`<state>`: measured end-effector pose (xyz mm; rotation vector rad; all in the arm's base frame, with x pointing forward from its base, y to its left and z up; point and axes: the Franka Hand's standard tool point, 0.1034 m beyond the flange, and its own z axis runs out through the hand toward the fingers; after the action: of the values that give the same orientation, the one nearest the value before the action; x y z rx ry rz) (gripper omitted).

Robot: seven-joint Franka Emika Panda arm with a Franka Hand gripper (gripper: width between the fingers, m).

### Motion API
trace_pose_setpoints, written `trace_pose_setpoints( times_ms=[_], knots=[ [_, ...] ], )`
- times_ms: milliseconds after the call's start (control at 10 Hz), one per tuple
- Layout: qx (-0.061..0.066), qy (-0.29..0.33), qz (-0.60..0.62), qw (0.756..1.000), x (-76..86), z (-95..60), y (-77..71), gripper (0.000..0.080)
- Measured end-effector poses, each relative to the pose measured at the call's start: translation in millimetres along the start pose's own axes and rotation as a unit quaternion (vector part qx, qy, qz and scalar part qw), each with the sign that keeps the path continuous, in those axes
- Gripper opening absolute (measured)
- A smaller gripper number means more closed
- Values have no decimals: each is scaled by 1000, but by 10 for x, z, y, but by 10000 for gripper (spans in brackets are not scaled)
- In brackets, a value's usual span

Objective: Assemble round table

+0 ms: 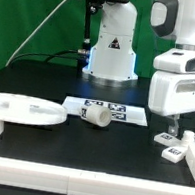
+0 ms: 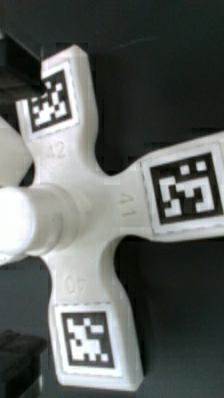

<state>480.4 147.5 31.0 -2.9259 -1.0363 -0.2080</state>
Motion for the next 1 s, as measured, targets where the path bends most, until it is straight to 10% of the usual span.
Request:
trace_pose_setpoints(
  times_ms=[400, 600, 1000],
  knots=[
    [2, -2, 0, 1000, -3, 100, 2, 637],
    [2, -2, 0, 1000, -4, 100, 2, 268],
    [1, -2, 26, 1000, -168, -30, -157, 208]
  ],
)
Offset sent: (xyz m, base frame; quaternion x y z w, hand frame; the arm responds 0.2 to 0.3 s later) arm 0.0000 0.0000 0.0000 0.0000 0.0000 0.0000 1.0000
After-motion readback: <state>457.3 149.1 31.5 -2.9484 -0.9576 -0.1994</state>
